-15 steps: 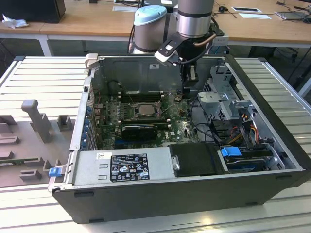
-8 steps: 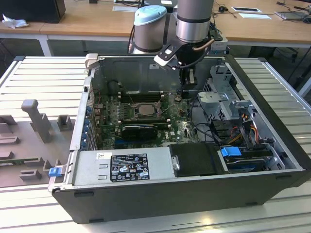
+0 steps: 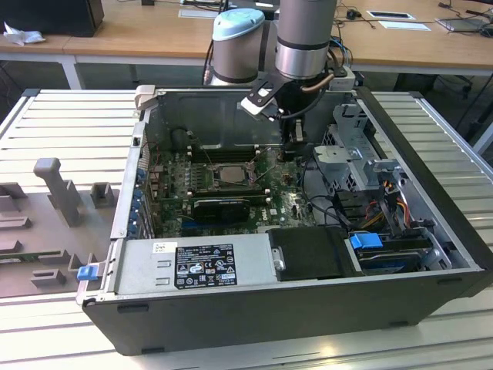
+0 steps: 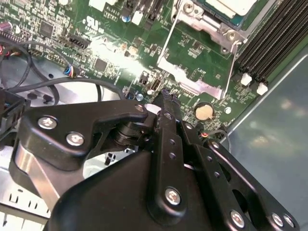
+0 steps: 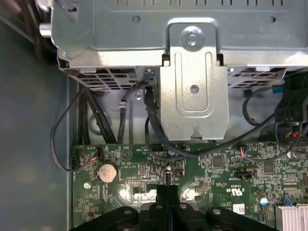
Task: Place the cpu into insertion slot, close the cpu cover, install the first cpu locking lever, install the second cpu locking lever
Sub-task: 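Close the cpu cover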
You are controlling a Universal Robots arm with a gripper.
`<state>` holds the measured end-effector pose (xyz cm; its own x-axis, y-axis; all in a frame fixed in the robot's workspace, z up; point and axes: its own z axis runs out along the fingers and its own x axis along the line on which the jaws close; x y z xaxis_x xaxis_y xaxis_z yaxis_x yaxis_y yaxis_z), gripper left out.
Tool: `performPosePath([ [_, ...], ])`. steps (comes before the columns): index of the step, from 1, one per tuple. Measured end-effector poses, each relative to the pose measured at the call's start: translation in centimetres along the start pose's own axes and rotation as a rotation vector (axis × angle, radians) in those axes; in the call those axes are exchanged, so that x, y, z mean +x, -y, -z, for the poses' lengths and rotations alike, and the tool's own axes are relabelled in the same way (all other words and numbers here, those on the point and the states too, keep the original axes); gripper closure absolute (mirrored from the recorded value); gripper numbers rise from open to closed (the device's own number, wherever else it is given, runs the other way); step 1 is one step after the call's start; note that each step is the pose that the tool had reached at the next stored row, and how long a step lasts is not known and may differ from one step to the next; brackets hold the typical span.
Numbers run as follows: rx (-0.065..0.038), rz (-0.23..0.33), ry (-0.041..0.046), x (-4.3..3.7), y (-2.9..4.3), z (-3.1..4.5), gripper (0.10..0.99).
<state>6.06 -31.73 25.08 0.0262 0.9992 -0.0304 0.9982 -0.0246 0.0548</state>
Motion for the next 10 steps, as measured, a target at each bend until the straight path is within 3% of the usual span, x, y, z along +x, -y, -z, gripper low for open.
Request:
performPosePath([
  [4,0.014,0.017,-0.0036,0.1,0.11,-0.07,0.98],
  [10,0.014,0.032,-0.0051,0.6,1.12,-0.13,0.98],
])
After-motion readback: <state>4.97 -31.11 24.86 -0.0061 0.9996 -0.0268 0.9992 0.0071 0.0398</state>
